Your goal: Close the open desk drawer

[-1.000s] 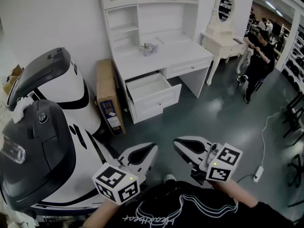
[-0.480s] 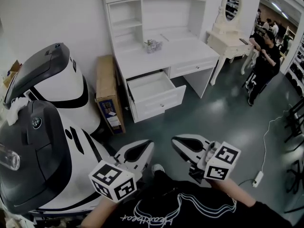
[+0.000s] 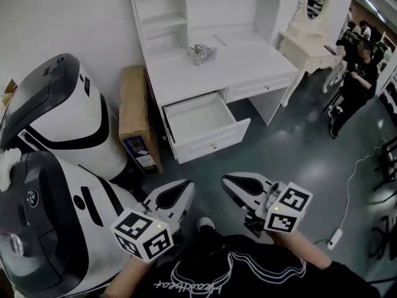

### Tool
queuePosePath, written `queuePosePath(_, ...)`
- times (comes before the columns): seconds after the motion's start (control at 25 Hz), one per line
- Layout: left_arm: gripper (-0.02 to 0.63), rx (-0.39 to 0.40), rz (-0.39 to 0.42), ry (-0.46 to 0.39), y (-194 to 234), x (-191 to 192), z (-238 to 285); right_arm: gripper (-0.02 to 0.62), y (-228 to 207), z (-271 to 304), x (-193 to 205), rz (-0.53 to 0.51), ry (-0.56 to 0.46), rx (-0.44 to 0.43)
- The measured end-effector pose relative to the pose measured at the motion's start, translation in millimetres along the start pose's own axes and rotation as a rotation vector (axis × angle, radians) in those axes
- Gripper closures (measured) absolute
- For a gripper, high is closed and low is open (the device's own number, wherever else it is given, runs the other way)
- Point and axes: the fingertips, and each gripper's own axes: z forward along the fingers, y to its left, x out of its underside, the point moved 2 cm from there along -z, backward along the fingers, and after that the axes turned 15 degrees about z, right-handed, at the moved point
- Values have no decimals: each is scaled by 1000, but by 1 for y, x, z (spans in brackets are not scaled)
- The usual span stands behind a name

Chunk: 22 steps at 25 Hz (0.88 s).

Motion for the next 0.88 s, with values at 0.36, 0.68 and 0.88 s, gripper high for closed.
queuePosePath(0.36, 600, -18, -37, 52, 62, 5, 79, 590, -85, 41, -36, 48, 42, 14)
queuePosePath(0.68, 600, -28, -49, 62, 91, 11, 115, 590, -132, 57, -41, 73, 69, 40)
queuePosePath(0.88, 601, -38, -69, 81, 103, 26, 122, 590, -153, 59, -32, 87, 80, 73)
